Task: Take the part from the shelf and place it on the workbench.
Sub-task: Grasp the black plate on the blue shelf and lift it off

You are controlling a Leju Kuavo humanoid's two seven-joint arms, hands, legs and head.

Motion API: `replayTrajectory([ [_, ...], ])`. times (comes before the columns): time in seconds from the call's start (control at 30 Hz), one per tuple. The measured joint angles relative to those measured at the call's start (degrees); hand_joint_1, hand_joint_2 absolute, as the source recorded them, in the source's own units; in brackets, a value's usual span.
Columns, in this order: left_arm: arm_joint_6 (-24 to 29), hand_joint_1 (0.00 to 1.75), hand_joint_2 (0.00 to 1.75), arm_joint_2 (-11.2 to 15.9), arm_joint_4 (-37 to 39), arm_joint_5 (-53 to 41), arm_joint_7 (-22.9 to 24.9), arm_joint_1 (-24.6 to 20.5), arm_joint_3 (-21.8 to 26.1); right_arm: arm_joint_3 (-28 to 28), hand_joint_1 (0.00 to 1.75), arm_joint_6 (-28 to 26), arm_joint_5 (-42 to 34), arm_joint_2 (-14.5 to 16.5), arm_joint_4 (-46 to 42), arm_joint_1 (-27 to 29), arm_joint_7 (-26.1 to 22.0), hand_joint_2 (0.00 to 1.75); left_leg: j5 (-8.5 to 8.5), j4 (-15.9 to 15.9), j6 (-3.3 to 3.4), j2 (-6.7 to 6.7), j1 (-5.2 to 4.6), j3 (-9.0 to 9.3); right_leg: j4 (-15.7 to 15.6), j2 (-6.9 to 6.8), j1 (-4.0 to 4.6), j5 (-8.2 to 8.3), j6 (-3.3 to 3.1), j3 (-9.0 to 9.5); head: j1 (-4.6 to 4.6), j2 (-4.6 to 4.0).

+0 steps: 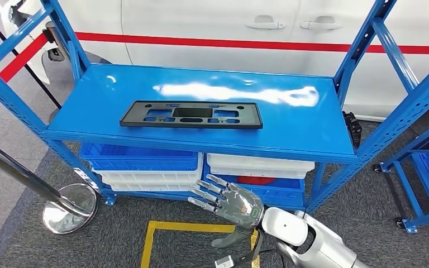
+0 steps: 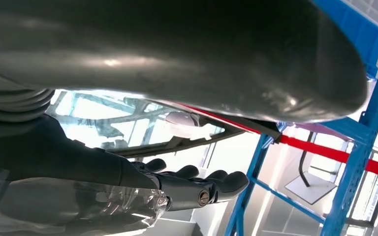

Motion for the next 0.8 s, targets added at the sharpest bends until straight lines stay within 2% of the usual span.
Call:
replayTrajectory([
  [0.03, 0.0, 0.00, 0.00, 0.0, 0.0, 0.0, 0.0, 0.0, 0.0, 0.1, 0.00, 0.0, 0.0, 0.0, 0.0, 0.0, 0.0, 0.00, 0.33, -1.2, 0.41, -0.01, -0.15, 0.31, 0.0, 0.01, 0.03, -0.09, 0.33, -0.05, 0.00, 0.00],
  [0.1, -0.1, 0.00, 0.00, 0.0, 0.0, 0.1, -0.2, 0.1, 0.0, 0.1, 0.00, 0.0, 0.0, 0.0, 0.0, -0.1, 0.0, 0.00, 0.42, -1.4, 1.26, -0.03, -0.32, 0.45, -0.1, 0.03, 0.08, -0.26, 1.13, -0.02, 0.00, 0.00],
  [0.17, -0.1, 0.00, 0.00, -0.1, 0.0, 0.1, -0.6, 0.2, 0.0, 0.1, 0.00, 0.0, 0.0, 0.0, -0.1, -0.3, 0.0, 0.00, 0.95, -1.9, 2.05, -0.05, -0.11, 1.03, 1.0, 0.04, -0.01, -1.20, 1.71, -0.18, 0.01, 0.00],
  [0.23, -0.2, 0.00, 0.00, -0.2, 0.0, 0.1, -0.8, 0.0, 0.0, 0.1, 0.00, 0.0, 0.0, 0.2, 0.0, -0.4, 0.0, 0.00, 1.04, -2.3, 2.59, -0.04, 0.04, 1.47, 6.4, 0.08, -0.16, -4.04, 1.94, -2.65, 0.02, 0.00],
  [0.3, -0.1, 0.00, 0.00, -0.2, 0.0, 0.1, -0.9, 0.0, 0.0, 0.1, 0.00, 0.0, 0.0, 0.4, 0.0, -0.3, 0.0, 0.00, 0.80, -2.3, 2.80, -0.04, -0.02, 1.62, 14.0, 0.07, -0.21, -6.99, 2.15, -6.76, 0.02, 0.00],
  [0.33, -0.1, 0.00, 0.00, -0.2, 0.0, 0.2, -1.0, 0.0, 0.0, 0.1, 0.00, 0.0, 0.0, 0.5, 0.0, -0.2, 0.0, 0.00, 0.63, -2.3, 2.83, -0.06, -0.05, 1.75, 16.1, 0.06, -0.23, -7.20, 2.23, -8.10, 0.02, 0.00],
  [0.37, -0.1, 0.00, 0.00, -0.2, 0.0, 0.3, -1.0, 0.1, 0.0, 0.1, 0.00, 0.0, 0.0, 0.5, 0.0, -0.1, 0.0, 0.00, 0.43, -2.2, 2.78, -0.09, -0.07, 1.96, 16.1, 0.05, -0.24, -6.33, 2.24, -8.39, 0.02, 0.00],
  [0.4, -0.1, 0.00, 0.00, -0.2, 0.0, 0.4, -1.0, 0.1, 0.0, 0.1, 0.00, -0.1, 0.0, 0.5, 0.1, -0.1, -0.1, 0.00, 0.19, -2.2, 2.70, -0.13, -0.07, 2.30, 13.7, 0.04, -0.24, -4.40, 2.14, -7.41, 0.02, 0.00],
  [0.43, -0.1, 0.00, 0.00, -0.2, 0.0, 0.4, -1.0, 0.1, 0.0, 0.1, 0.00, -0.1, -0.1, 0.5, 0.1, -0.1, -0.1, 0.00, -0.09, -2.2, 2.57, -0.17, -0.07, 2.71, 9.6, -0.01, -0.22, -2.01, 1.94, -5.54, 0.02, 0.00],
  [0.5, -0.1, 0.00, 0.00, -0.3, 0.0, 0.4, -1.0, 0.1, 0.0, 0.1, 0.00, -0.1, -0.1, 0.5, 0.1, -0.2, -0.1, 0.00, -0.74, -2.1, 2.09, -0.19, -0.28, 3.32, 2.3, -0.15, 0.07, 0.69, 1.50, -1.89, 0.02, 0.00],
  [0.53, -0.1, 0.00, 0.00, -0.3, 0.0, 0.4, -1.0, 0.1, 0.0, 0.1, 0.00, -0.1, -0.1, 0.6, 0.1, -0.2, -0.1, 0.00, -1.02, -2.1, 1.80, -0.17, -0.37, 3.45, 0.5, -0.19, 0.22, 0.87, 1.29, -0.99, 0.02, 0.00],
  [0.63, -0.1, 0.00, 0.00, -0.4, 0.0, 0.4, -1.0, 0.0, 0.0, 0.1, 0.00, -0.1, -0.2, 0.5, 0.0, -0.2, -0.1, 0.00, -1.77, -2.1, 0.85, -0.06, -0.39, 3.70, -0.4, -0.08, 0.21, 0.11, 0.57, -0.38, 0.02, 0.00],
  [0.7, 0.0, 0.00, 0.00, -0.3, 0.0, 0.4, -1.1, -0.1, 0.0, 0.1, 0.00, -0.2, -0.2, 0.3, 0.0, -0.3, -0.2, 0.00, -3.28, 0.7, 0.20, 0.02, -0.31, 2.72, -0.7, -0.13, -0.09, -0.30, -0.10, 0.35, 0.01, 0.00],
  [0.73, 0.0, 0.00, 0.00, -0.3, 0.0, 0.4, -1.1, -0.1, 0.0, 0.1, 0.00, -0.2, -0.2, 0.1, -0.1, -0.3, -0.2, 0.00, -4.70, 4.0, -0.08, 0.03, -0.22, 1.12, -0.8, -0.21, -0.16, -0.58, -0.37, 0.76, 0.01, 0.00],
  [0.8, 0.0, 0.00, 0.00, -0.3, 0.0, 0.4, -1.1, 0.0, 0.0, 0.2, 0.00, -0.2, -0.2, 0.0, -0.1, -0.3, -0.2, 0.00, -7.60, 12.3, -0.52, 0.04, -0.14, -3.72, -0.8, -0.26, -0.13, -1.32, -0.62, 1.50, 0.01, 0.00],
])
